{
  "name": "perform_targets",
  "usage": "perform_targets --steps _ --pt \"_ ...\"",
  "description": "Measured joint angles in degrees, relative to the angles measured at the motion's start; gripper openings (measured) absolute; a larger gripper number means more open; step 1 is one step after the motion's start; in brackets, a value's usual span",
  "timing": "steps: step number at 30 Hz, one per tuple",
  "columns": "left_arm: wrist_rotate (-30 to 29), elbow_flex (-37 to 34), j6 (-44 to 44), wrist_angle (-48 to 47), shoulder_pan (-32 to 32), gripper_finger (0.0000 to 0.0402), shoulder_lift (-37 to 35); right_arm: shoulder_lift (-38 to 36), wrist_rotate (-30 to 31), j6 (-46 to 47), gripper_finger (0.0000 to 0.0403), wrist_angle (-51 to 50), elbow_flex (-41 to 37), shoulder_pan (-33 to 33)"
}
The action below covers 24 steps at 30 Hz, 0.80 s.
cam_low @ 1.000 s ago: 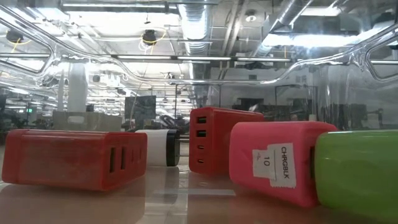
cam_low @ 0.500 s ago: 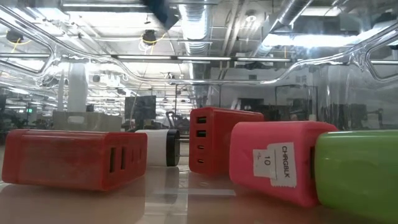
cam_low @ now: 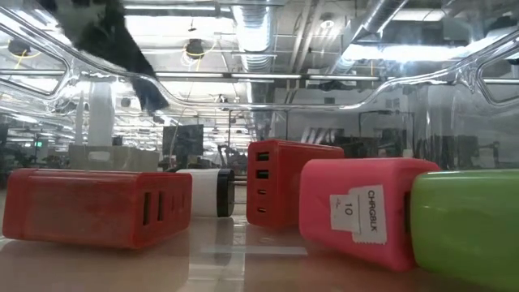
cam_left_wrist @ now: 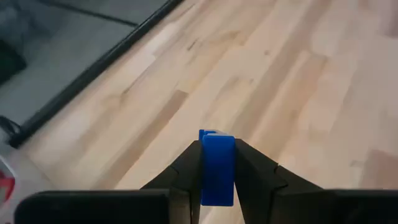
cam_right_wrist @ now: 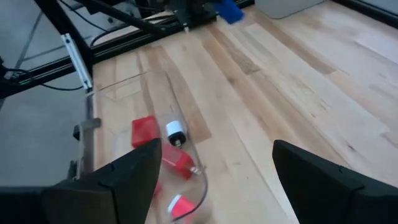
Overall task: Pick & Place Office items
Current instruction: Put the blue digital clock into the gray bin
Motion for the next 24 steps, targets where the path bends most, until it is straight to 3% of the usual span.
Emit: perform_targets --steps 6,12,19,24 --pt "4.9 -2.9 9.6 14.9 15.0 0.0066 0.0 1.2 4.0 1.6 0.0299 -0.2 0.0 3.4" --pt "16.5 -2.5 28.3 29.7 38.6 0.0066 0.0 1.1 6.0 1.6 0.0299 -1.4 0.0 4.1" --pt "30.3 0.2 30.1 24.3 66.7 0.0065 0.0 1.2 6.2 3.1 0.0299 -1.2 -3.3 4.8" --pt "34.8 0.7 31.3 14.4 77.6 0.0058 -1.4 1.1 6.4 7.8 0.0299 -1.3 -6.7 7.6"
